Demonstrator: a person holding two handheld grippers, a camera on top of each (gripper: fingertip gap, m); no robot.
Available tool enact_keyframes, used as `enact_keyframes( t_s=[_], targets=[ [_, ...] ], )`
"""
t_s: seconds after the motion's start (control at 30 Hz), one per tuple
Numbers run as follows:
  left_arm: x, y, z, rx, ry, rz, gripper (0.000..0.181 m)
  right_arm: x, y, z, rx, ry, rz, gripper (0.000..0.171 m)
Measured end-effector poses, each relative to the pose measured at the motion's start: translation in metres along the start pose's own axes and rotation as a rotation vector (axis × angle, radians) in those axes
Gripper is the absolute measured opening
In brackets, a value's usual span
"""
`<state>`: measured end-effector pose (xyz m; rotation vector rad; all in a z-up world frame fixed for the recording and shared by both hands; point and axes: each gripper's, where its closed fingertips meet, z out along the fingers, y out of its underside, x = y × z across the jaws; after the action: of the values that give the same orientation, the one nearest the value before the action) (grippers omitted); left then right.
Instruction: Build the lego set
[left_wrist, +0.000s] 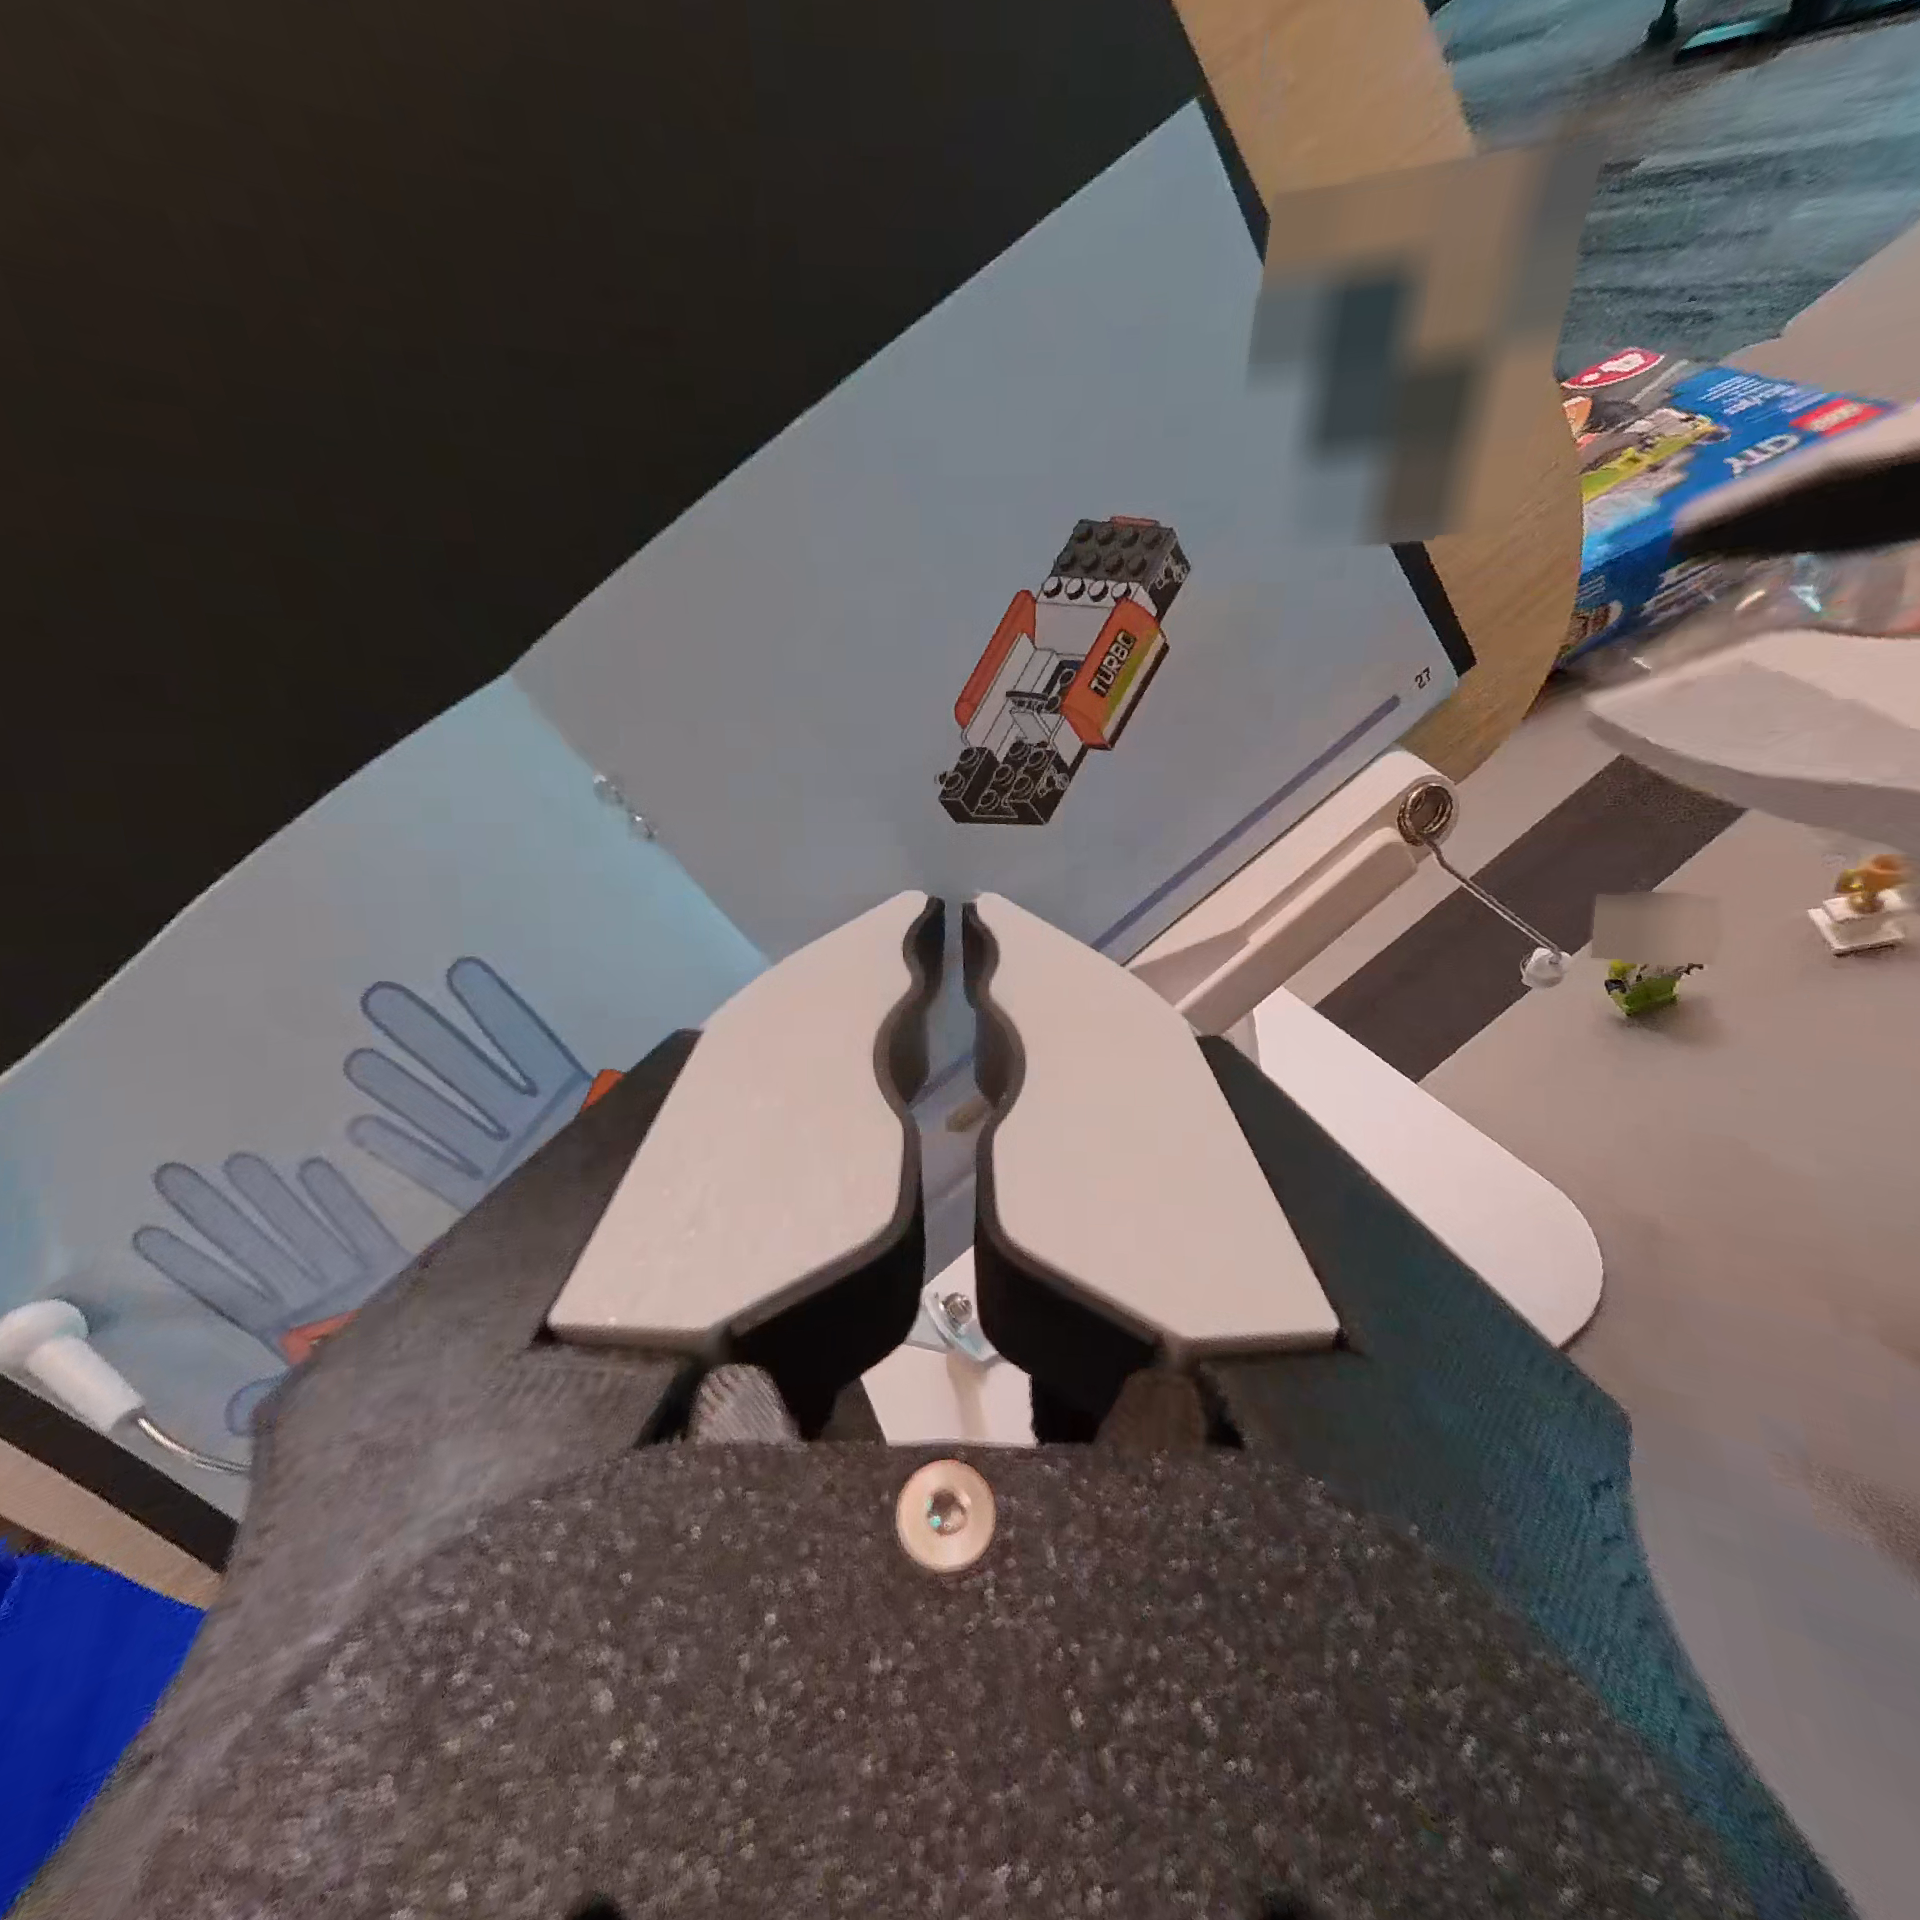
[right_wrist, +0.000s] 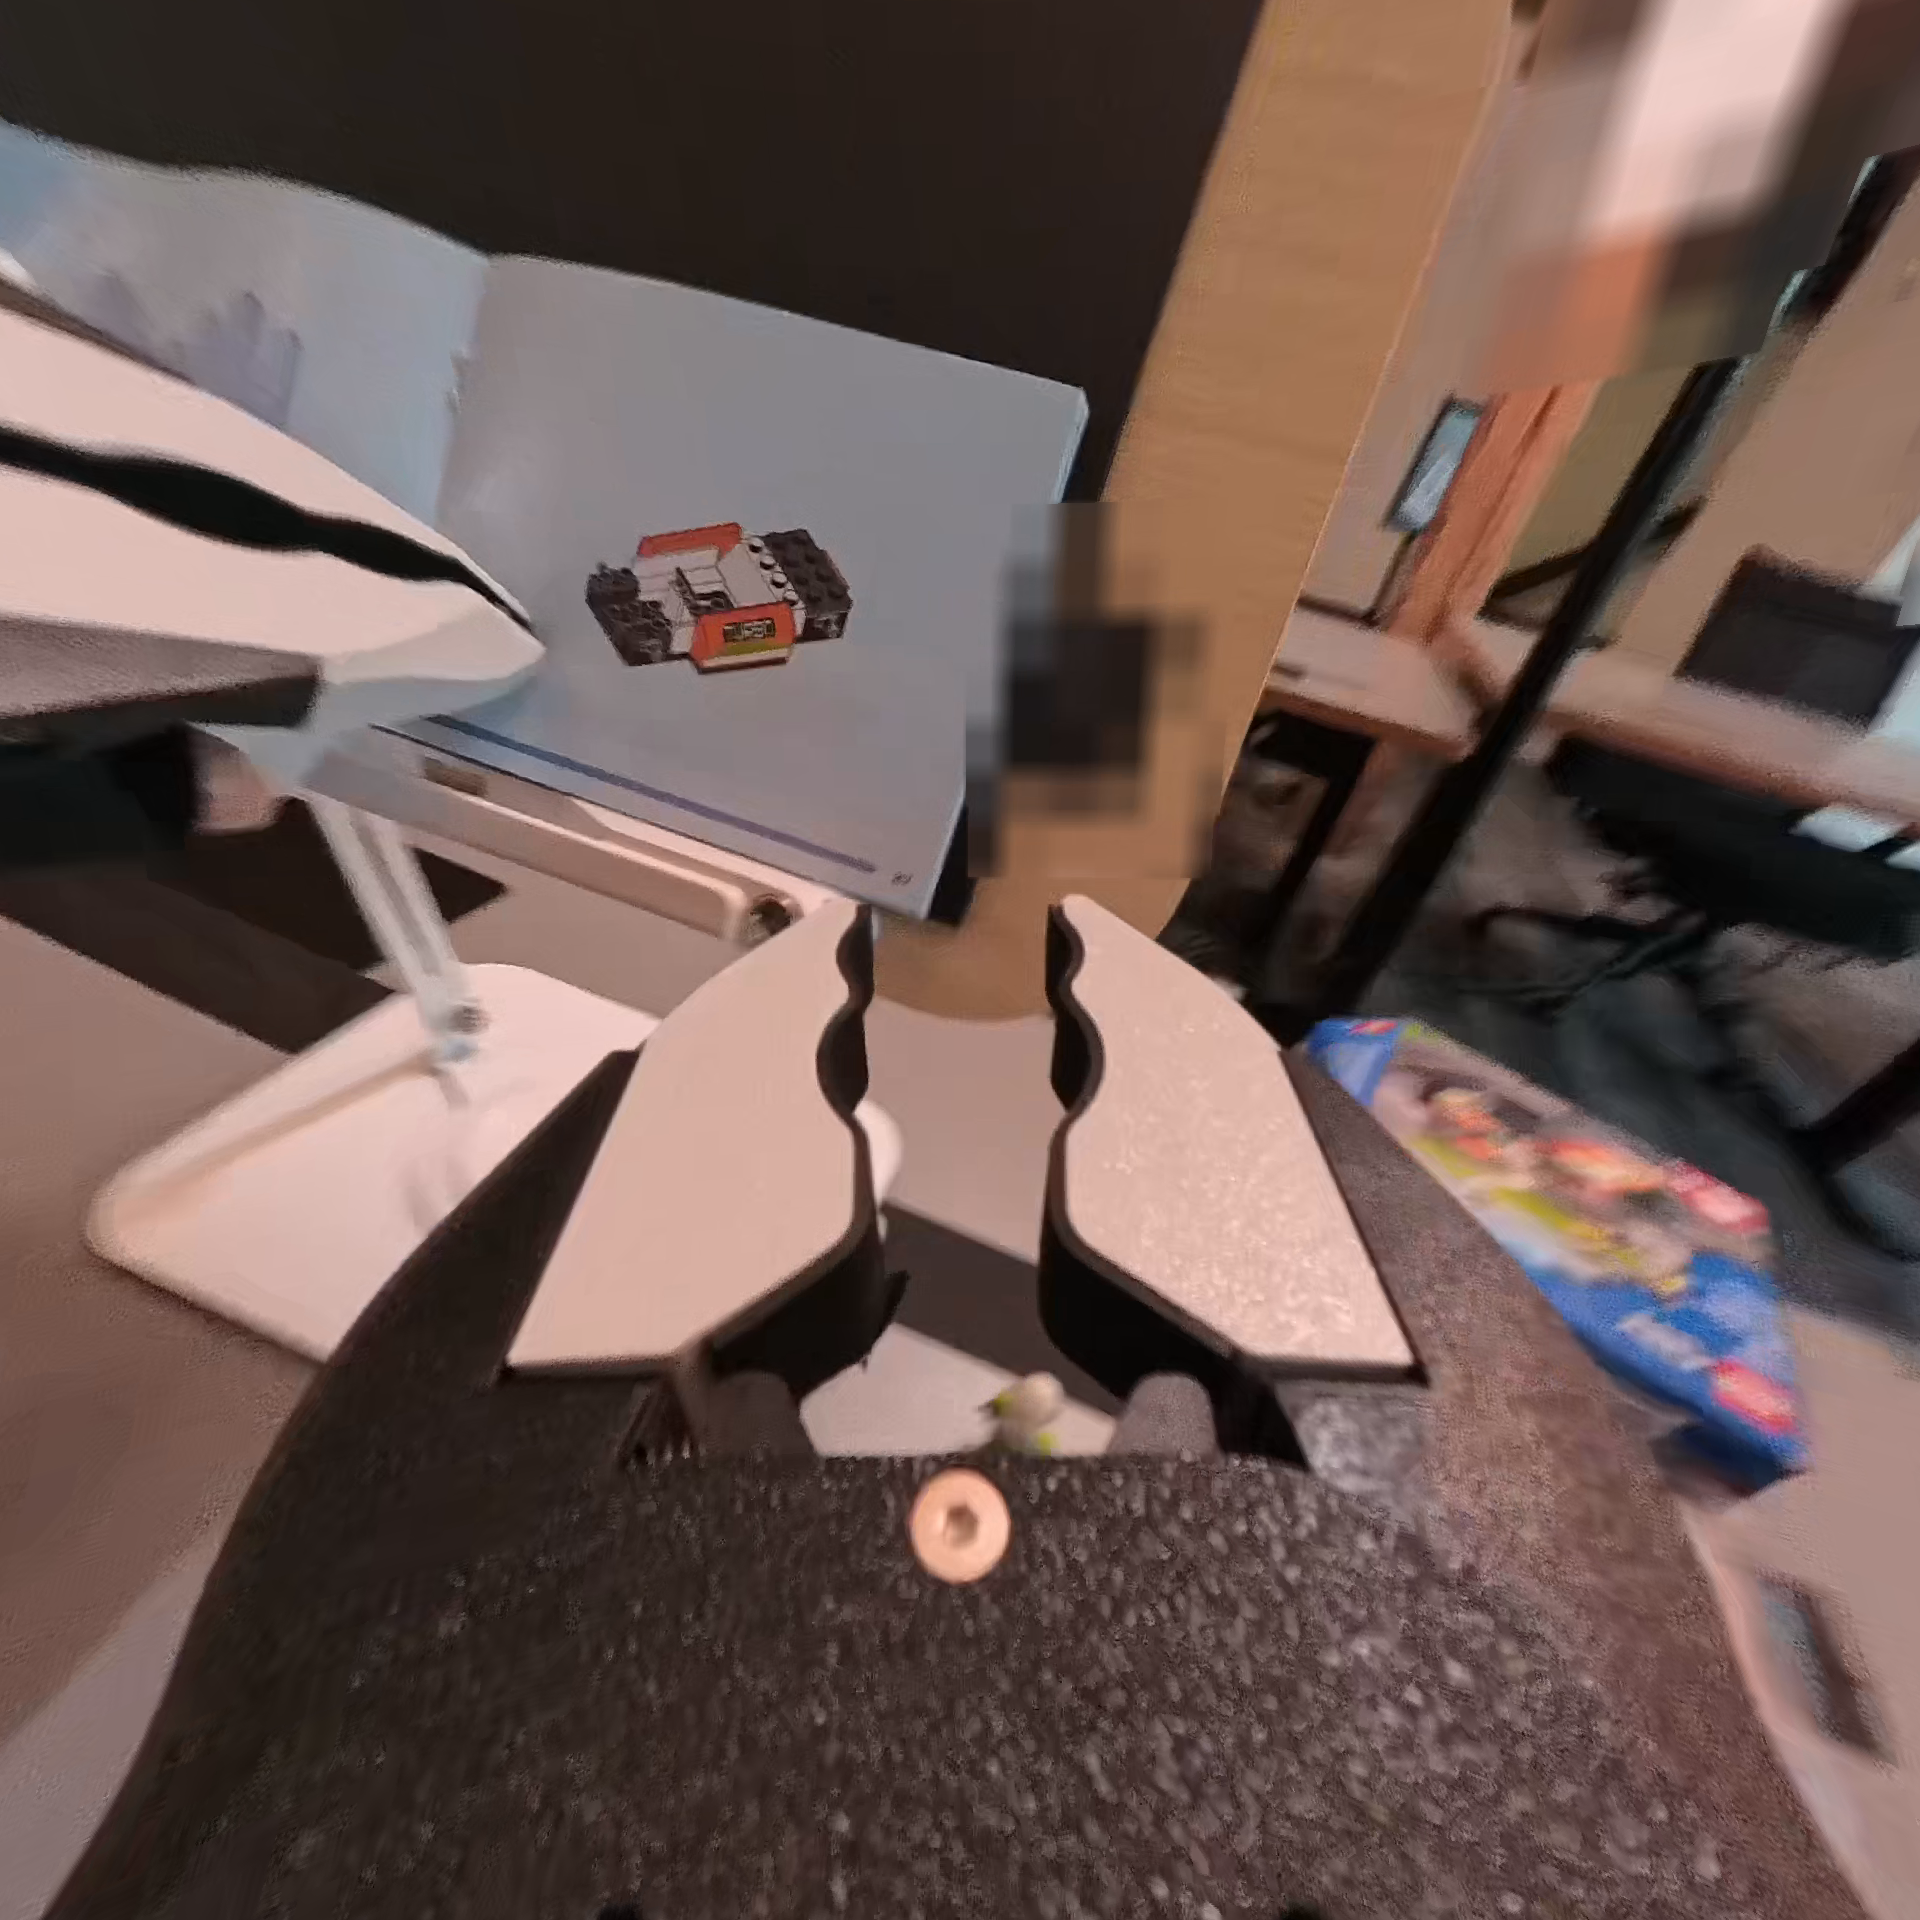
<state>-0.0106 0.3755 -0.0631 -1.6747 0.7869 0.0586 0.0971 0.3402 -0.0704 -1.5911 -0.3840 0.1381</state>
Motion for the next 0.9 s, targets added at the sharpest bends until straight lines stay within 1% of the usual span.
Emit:
enact_keyframes(
  t_s=[0.07,0.13,0.2,0.27,0.3,0.33,0.4,0.43,0.53,0.63,0.77,0.83,0.9],
  targets=[
    [0.000,0.000,0.000,0.008,-0.011,0.013,0.003,-0.021,0.013,-0.011,-0.052,-0.137,0.250,0.029],
    [0.000,0.001,0.000,0.012,-0.023,0.028,0.004,-0.055,0.030,-0.020,-0.120,-0.321,0.581,0.029],
    [0.000,0.001,0.000,0.014,-0.034,0.040,0.005,-0.073,0.040,-0.021,-0.130,-0.449,0.936,0.033],
    [0.001,0.002,0.000,0.012,-0.038,0.038,0.005,-0.064,0.045,-0.011,-0.072,-0.492,1.279,0.035],
    [0.001,0.002,-0.001,0.010,-0.040,0.039,0.005,-0.056,0.049,-0.004,-0.048,-0.487,1.386,0.037],
    [0.001,0.002,-0.001,0.010,-0.044,0.045,0.005,-0.048,0.055,0.003,-0.039,-0.471,1.437,0.036],
    [0.000,0.003,-0.001,0.013,-0.054,0.064,0.005,-0.038,0.063,0.013,-0.028,-0.450,1.472,0.028],
    [0.000,0.003,0.000,0.012,-0.057,0.072,0.005,-0.034,0.062,0.015,-0.010,-0.450,1.493,0.027],
    [-0.001,0.004,0.001,0.009,-0.060,0.073,0.005,-0.018,0.052,0.014,0.069,-0.433,1.526,0.024],
    [-0.001,0.004,0.001,0.017,-0.057,0.064,0.005,-0.002,0.036,0.008,0.134,-0.425,1.495,0.017],
    [-0.001,0.005,0.001,0.020,-0.057,0.066,0.005,0.001,0.002,-0.002,0.176,-0.406,1.225,0.010],
    [-0.002,0.005,0.001,0.019,-0.056,0.065,0.005,-0.009,-0.013,-0.001,0.143,-0.404,1.047,0.010],
    [-0.002,0.005,0.000,0.018,-0.050,0.056,0.005,-0.012,-0.018,0.002,0.102,-0.355,0.899,0.014]
  ],
)
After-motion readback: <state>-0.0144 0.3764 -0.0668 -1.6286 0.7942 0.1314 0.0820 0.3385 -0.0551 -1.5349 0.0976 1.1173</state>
